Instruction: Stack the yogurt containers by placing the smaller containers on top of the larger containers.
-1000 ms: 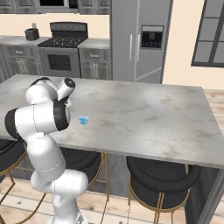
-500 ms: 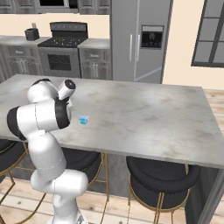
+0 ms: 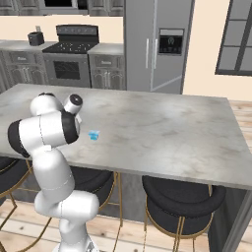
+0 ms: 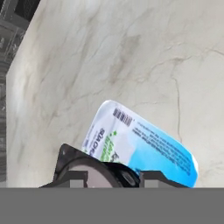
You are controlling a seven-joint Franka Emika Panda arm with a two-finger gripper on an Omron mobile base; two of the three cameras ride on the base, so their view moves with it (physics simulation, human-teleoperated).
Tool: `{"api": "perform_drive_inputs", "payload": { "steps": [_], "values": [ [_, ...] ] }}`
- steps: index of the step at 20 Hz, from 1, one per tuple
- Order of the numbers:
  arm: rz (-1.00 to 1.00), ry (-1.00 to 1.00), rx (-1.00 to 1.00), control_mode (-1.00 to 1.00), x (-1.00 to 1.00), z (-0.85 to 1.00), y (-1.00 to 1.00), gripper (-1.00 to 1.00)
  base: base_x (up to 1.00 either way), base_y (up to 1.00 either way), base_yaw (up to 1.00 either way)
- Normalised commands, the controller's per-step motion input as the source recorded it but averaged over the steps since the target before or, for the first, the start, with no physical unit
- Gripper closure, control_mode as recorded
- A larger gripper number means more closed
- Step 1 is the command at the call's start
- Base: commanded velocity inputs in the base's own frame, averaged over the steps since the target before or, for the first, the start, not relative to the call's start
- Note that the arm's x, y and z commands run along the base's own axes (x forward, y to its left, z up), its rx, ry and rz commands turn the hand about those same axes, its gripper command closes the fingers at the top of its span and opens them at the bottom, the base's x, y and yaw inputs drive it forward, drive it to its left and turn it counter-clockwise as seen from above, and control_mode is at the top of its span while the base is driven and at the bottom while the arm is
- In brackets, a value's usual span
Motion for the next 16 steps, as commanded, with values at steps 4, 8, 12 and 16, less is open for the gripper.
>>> {"api": "perform_drive_inputs", "payload": {
  "steps": [4,8,12,16],
  "values": [
    [0.00,-0.03,0.00,-1.00,0.00,-0.10,0.02,1.00,0.00,0.00,0.00],
    [0.00,0.00,0.00,-1.00,0.00,-0.01,0.05,1.00,0.00,0.00,0.00],
    [0.00,0.00,0.00,-1.00,0.04,0.00,0.01,1.00,0.00,0.00,0.00],
    [0.00,0.00,0.00,-1.00,0.15,0.00,0.01,1.00,0.00,0.00,0.00]
  ]
}}
